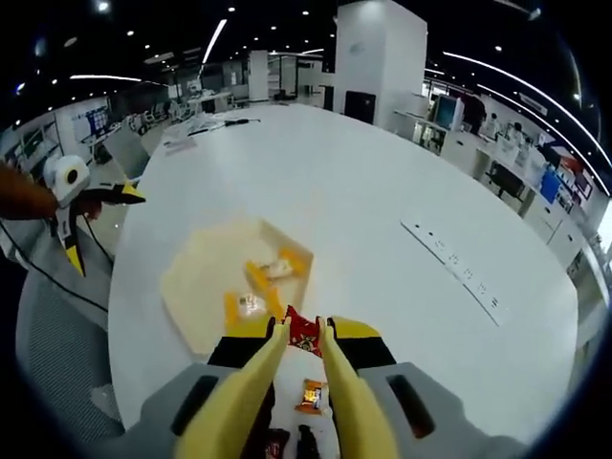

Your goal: Place the target food into the container with the food tongs after gripping and lifting it, then release it inside without dropping or visibly crushing the food.

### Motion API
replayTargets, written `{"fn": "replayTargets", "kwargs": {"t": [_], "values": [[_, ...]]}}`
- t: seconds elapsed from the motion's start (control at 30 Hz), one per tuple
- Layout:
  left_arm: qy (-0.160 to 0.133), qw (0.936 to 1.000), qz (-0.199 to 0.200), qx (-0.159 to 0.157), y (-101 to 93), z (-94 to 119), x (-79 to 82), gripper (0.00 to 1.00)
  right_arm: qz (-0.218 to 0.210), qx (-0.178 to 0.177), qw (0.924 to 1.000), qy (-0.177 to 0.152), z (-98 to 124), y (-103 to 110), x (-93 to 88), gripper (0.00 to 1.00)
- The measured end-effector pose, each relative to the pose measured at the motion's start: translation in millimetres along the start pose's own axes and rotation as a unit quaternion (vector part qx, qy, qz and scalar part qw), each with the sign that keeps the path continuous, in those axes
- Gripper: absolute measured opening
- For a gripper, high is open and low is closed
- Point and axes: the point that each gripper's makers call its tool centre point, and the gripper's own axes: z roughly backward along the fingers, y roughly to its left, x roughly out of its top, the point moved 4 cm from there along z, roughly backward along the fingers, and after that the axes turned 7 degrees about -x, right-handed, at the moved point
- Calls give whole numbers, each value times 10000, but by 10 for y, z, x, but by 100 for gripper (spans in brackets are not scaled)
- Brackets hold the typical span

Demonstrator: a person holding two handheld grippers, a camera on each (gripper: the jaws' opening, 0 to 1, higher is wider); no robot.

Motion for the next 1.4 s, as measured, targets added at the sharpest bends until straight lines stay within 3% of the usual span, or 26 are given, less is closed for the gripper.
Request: {"fn": "replayTargets", "kwargs": {"t": [0.83, 1.4], "values": [[-27, 9999, -139, 15, -8, 12, 19, 96, 216, 324, 9988, -303, -250, 543, 629, 21], [5, 9998, -189, 22, -12, 12, 15, 96, 243, 433, 9979, -414, -301, 720, 793, 22]]}}
